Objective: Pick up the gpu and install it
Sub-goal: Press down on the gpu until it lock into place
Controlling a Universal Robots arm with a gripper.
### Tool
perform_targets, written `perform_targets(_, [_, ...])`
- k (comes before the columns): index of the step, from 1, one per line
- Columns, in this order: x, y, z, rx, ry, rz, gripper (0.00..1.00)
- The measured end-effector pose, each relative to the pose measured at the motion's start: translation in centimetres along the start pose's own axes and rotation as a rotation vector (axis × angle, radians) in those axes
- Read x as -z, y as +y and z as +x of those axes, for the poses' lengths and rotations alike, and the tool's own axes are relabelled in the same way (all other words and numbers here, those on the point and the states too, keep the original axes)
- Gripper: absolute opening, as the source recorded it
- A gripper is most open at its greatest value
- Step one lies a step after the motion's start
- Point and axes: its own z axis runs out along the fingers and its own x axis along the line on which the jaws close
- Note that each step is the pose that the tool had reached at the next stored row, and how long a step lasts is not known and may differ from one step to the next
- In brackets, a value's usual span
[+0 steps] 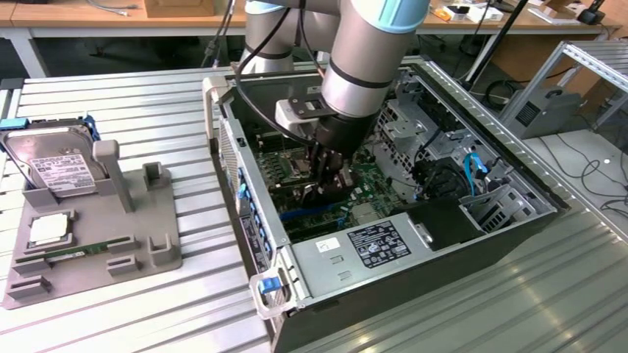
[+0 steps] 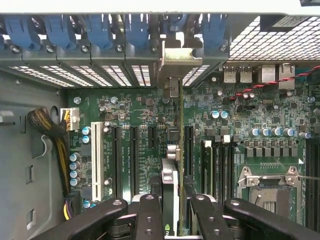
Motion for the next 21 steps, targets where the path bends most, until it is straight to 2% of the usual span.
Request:
perform_targets(7, [-0.44,0.31,0.00,0.000,0.0000,0.0001,0.27])
perform_targets(14, [-0.29,0.60,0.00,-0.001,-0.0004,0.0026,0.27])
perform_targets(21, [-0.37,0.59,0.00,-0.001,-0.0003,0.0024,0.27])
